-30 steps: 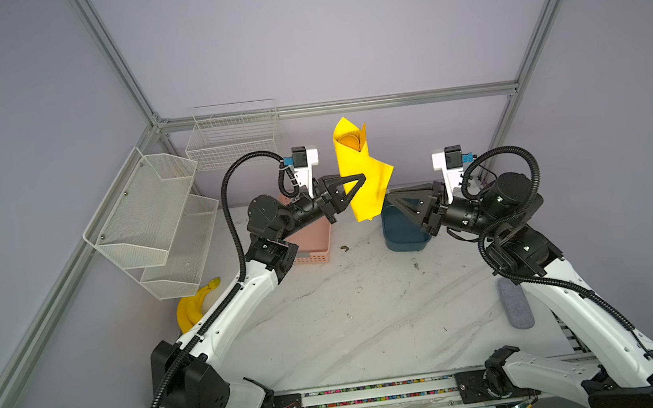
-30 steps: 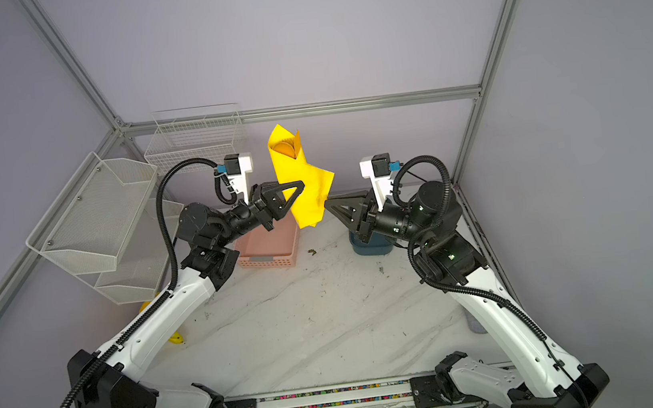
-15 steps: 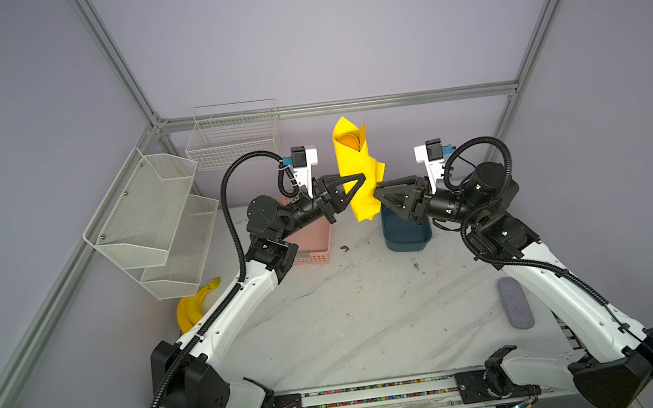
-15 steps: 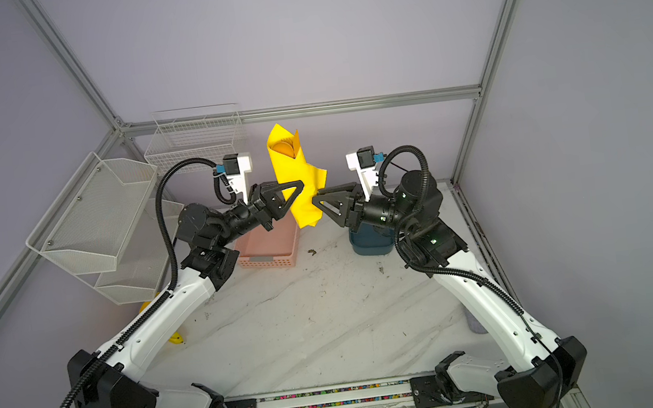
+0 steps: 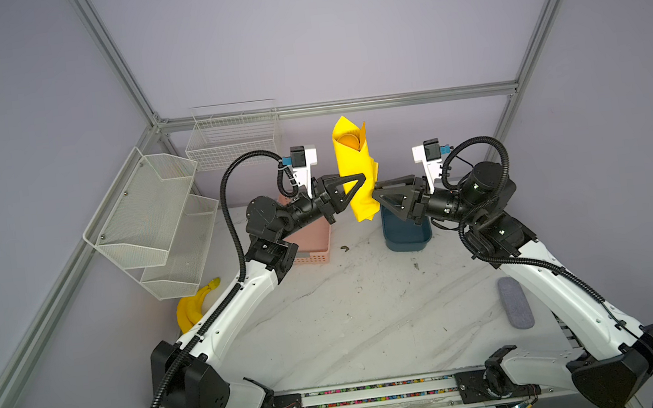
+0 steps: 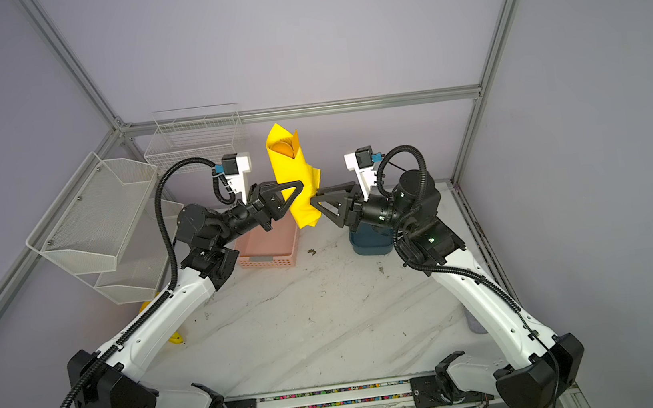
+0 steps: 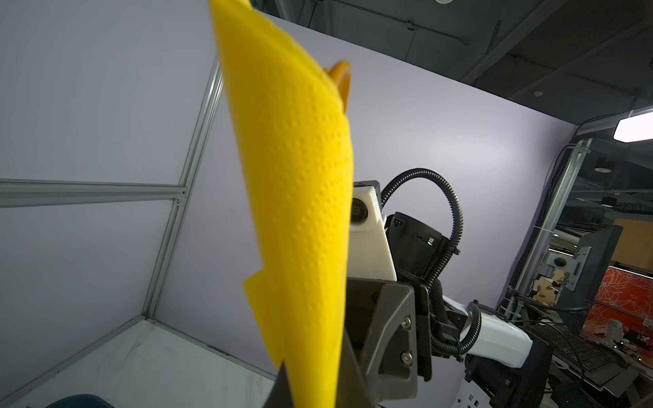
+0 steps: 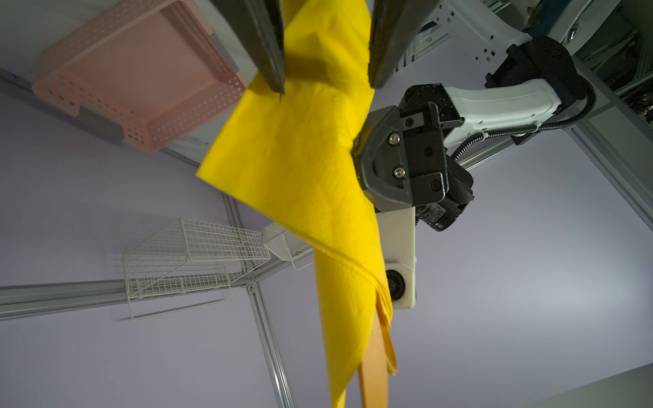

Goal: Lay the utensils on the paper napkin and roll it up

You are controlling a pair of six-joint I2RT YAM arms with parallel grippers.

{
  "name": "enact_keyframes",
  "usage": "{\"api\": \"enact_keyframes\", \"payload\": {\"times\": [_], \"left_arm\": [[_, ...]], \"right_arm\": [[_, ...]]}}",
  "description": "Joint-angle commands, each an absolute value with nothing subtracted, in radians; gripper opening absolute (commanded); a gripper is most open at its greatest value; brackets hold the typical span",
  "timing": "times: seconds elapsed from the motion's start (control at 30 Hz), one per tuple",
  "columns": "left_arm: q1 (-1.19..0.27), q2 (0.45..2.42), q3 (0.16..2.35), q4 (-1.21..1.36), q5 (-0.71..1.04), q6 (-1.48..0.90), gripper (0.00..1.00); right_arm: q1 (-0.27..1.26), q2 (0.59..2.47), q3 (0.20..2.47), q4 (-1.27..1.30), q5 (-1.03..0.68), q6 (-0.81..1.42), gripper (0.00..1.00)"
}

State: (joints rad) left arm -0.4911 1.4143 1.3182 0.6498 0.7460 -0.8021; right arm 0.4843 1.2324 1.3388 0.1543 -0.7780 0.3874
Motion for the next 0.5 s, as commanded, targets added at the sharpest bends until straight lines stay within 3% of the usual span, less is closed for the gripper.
{"api": "enact_keyframes", "payload": {"times": [0.0,0.47], "left_arm": [[-0.485,1.405,1.4,0.712,0.755,-0.817,0.08],[-0.485,1.404,1.395,0.75,0.759,-0.848,0.08]], "right_arm": [[0.482,1.235,1.35,0.184,-0.777,0.365,0.42],[0.482,1.239,1.344,0.184,-0.795,0.352,0.45]]}}
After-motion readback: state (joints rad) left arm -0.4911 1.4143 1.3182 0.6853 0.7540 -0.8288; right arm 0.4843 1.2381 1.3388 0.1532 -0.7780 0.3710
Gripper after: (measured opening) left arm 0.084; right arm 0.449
